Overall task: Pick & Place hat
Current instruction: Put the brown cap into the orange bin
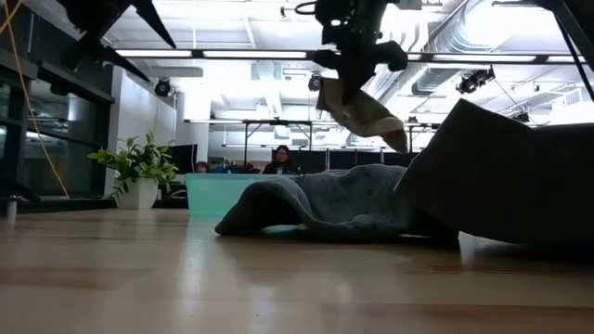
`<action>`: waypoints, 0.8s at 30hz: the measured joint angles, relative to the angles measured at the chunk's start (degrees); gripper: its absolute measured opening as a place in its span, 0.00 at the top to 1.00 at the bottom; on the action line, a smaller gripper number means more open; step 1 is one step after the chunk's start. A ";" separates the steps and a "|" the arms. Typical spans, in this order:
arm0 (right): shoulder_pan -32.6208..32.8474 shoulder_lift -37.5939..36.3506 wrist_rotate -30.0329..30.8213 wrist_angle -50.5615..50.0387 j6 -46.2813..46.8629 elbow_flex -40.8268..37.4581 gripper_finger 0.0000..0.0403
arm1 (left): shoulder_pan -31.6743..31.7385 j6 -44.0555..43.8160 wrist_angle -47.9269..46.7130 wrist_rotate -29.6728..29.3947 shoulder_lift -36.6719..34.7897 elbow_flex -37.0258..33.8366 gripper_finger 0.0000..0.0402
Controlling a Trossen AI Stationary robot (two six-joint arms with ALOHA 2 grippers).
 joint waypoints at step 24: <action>4.85 5.63 6.57 4.46 -15.23 -0.83 1.00 | 3.63 4.47 1.78 9.45 0.17 -0.94 0.31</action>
